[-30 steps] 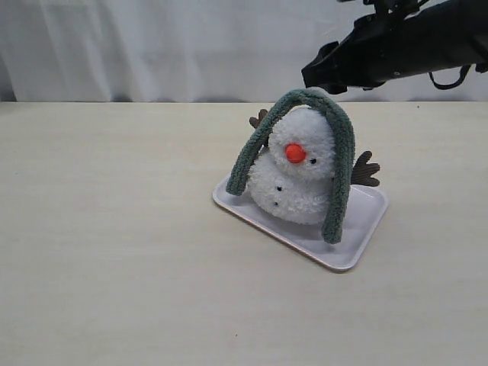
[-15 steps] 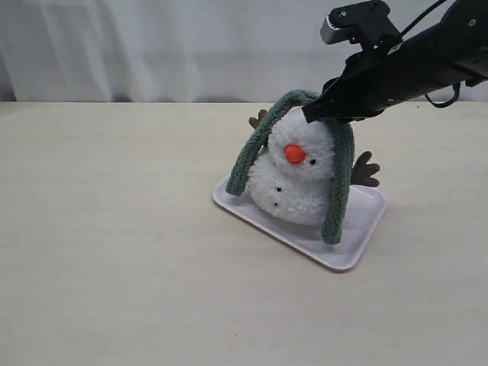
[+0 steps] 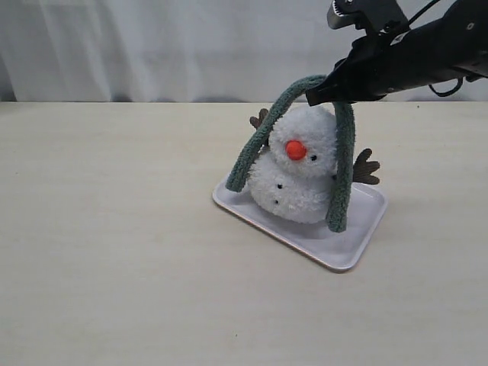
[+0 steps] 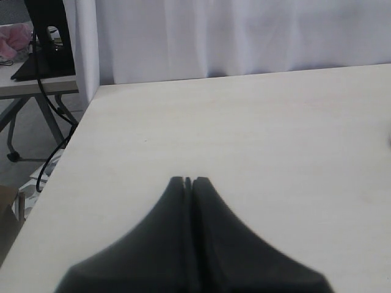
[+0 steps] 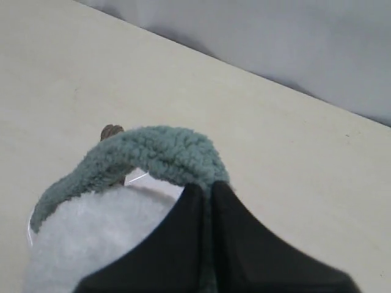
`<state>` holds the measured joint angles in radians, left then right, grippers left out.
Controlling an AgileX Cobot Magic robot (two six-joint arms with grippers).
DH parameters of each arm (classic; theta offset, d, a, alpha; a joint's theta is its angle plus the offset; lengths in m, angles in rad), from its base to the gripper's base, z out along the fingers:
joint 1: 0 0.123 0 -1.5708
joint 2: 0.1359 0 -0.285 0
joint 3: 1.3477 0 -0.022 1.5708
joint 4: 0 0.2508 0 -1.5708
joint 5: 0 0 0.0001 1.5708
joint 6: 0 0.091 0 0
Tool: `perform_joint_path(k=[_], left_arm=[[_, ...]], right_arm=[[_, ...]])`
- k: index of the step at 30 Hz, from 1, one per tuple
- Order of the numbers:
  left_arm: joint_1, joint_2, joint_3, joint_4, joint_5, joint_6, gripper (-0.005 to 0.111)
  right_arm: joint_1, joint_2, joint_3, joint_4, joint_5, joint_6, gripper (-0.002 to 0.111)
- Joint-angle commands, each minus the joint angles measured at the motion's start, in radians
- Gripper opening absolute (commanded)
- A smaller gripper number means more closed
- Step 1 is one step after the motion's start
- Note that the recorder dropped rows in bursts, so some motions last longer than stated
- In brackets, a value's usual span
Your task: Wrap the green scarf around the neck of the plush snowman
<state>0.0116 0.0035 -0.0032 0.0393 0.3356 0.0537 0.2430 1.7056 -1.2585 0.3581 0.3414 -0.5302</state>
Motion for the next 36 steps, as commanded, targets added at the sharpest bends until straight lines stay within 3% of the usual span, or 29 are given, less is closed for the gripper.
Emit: perform_joint_path(k=[1,19,21,25,27,36], left_arm=[[0.0,-0.003,0.003,-0.006,-0.011,-0.006,0.0],[0.0,-0.003,0.003,-0.006,-0.011,-0.006,0.0],[0.0,-0.003,0.003,-0.006,-0.011,-0.006,0.0],[0.0,-0.003,0.003,-0.006,-0.013,-0.006,0.0],[0.0,-0.003,0.003,-0.006,-0.013,-0.006,0.0],[0.0,-0.003,0.003,-0.006,-0.013,-0.006,0.0]], right_arm=[[0.001,0.014,0.027,-0.008,-0.025,0.019,0.004],[0.001,0.164,0.03,-0.019,-0.052,0.025,0.004],[-0.001,0.164,0.025,-0.019,-0.033,0.103,0.008],[-0.048,0.119,-0.031,-0.019,0.196,0.105,0.039],[-0.072,0.08,-0.037,-0.019,0.25,0.107,0.047],[-0.114,-0.072,-0.037,-0.019,0.365,0.128,0.05]])
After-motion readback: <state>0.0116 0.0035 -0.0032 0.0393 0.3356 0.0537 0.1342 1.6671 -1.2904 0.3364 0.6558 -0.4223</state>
